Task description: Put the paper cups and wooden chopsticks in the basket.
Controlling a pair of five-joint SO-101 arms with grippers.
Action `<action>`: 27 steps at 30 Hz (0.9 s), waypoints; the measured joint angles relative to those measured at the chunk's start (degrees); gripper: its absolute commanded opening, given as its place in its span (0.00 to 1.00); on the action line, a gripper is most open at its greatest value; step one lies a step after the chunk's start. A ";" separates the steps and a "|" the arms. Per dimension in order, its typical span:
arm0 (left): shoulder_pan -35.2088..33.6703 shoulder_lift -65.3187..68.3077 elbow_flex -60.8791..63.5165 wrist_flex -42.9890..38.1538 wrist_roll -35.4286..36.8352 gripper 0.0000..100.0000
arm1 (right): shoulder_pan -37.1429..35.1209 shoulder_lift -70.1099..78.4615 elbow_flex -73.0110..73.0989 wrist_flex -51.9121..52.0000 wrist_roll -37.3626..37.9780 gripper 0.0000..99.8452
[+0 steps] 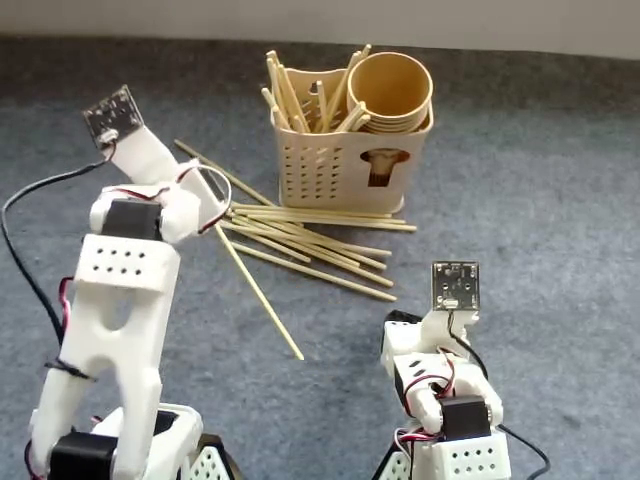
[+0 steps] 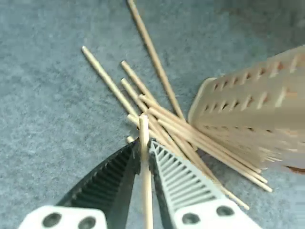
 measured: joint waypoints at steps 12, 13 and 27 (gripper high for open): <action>0.00 -2.37 -16.70 -0.53 -2.81 0.01 | 0.00 0.00 0.00 0.00 0.00 0.00; 0.00 -2.37 -18.29 -1.76 -2.81 0.01 | 0.00 0.00 0.00 0.00 0.00 0.00; 0.00 -2.81 -21.63 -28.57 -2.99 0.01 | 0.00 0.00 0.00 0.00 0.00 0.00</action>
